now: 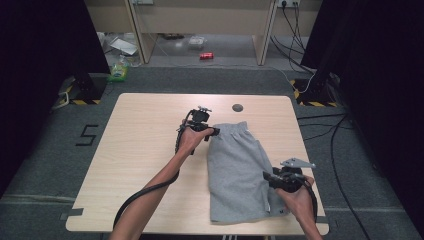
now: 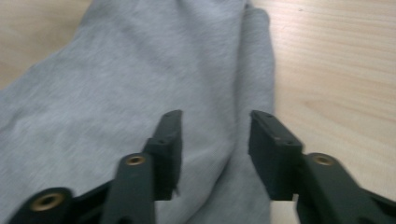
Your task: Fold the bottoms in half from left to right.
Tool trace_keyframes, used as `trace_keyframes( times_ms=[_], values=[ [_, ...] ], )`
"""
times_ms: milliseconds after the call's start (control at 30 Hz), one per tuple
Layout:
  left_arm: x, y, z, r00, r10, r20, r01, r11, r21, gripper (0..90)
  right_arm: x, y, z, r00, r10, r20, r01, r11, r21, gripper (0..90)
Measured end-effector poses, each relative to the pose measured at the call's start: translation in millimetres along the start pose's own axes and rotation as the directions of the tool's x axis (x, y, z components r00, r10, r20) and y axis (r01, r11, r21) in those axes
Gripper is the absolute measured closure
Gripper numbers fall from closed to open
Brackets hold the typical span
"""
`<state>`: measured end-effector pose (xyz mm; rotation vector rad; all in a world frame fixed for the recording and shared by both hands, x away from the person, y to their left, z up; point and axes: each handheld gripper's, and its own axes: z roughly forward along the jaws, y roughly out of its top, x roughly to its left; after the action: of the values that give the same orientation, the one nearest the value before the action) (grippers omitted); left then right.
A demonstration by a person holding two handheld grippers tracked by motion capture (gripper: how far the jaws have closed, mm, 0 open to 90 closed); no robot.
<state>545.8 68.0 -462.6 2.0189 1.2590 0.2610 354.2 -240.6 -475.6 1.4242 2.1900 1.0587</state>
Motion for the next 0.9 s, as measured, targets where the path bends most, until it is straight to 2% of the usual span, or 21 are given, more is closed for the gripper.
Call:
trace_keyframes(
  times_ms=[100,133,267,300,333,367,400,433,500,567,733,800,867,900],
  values=[
    [0.8,-0.3,0.7,1.0,-0.009,-0.002,0.009,0.9999,-0.005,39.4,7.8,-7.7,-3.5,0.9999,0.002,-0.015,-0.002,1.0,0.019,46.0],
    [0.7,-0.3,1.0,0.9999,-0.014,-0.001,0.014,0.9999,-0.009,38.9,12.7,-14.6,-5.5,0.9997,-0.011,-0.022,0.012,0.999,0.046,44.4],
    [1.4,1.7,2.0,0.9996,-0.029,-0.004,0.029,0.9994,-0.017,37.8,19.4,-23.5,-8.0,0.9985,-0.015,-0.053,0.02,0.996,0.083,45.9],
    [1.8,2.3,2.5,0.9995,-0.031,-0.006,0.031,0.9994,-0.018,37.8,20.8,-25.7,-8.3,0.9979,-0.027,-0.058,0.032,0.995,0.092,50.7],
    [2.1,2.7,3.0,0.9994,-0.034,-0.007,0.034,0.9993,-0.018,37.6,22.0,-27.2,-8.8,0.9966,-0.051,-0.064,0.057,0.993,0.105,60.9],
    [2.2,2.9,3.5,0.9993,-0.038,-0.008,0.038,0.9991,-0.017,37.2,21.0,-28.7,-10.3,0.9946,-0.072,-0.074,0.08,0.991,0.108,78.3],
    [2.5,2.8,4.0,0.9992,-0.039,-0.009,0.039,0.9991,-0.016,37.0,19.0,-29.0,-12.0,0.9945,-0.076,-0.072,0.084,0.99,0.113,84.5],
    [2.8,2.5,4.1,0.9992,-0.038,-0.009,0.038,0.9991,-0.017,37.0,15.8,-29.4,-14.3,0.9944,-0.081,-0.067,0.088,0.99,0.11,86.5],
    [3.2,2.2,4.1,0.9992,-0.038,-0.009,0.038,0.9992,-0.015,37.0,12.0,-30.2,-17.1,0.9944,-0.086,-0.062,0.092,0.99,0.107,87.0],
    [4.4,1.5,4.5,0.9991,-0.041,-0.008,0.041,0.9991,-0.016,37.0,3.2,-35.2,-28.0,0.9956,-0.078,-0.052,0.082,0.993,0.084,87.3],
    [4.0,1.3,4.9,0.9991,-0.042,-0.008,0.042,0.9989,-0.019,37.2,-1.7,-40.4,-43.5,0.9972,-0.068,-0.033,0.069,0.996,0.055,87.4],
    [2.3,1.8,5.7,0.9991,-0.043,-0.007,0.042,0.9989,-0.017,37.2,-6.3,-43.3,-38.0,0.9975,-0.07,-0.01,0.07,0.993,0.094,87.1],
    [1.0,2.2,5.6,0.9993,-0.037,-0.004,0.037,0.9992,-0.014,37.2,-11.2,-48.2,-26.2,0.9982,-0.059,-0.011,0.06,0.986,0.153,86.0],
    [1.0,2.2,5.6,0.9993,-0.037,-0.004,0.037,0.9992,-0.014,37.1,-11.2,-48.2,-26.2,0.9982,-0.059,-0.011,0.06,0.986,0.153,86.0]
  ],
)
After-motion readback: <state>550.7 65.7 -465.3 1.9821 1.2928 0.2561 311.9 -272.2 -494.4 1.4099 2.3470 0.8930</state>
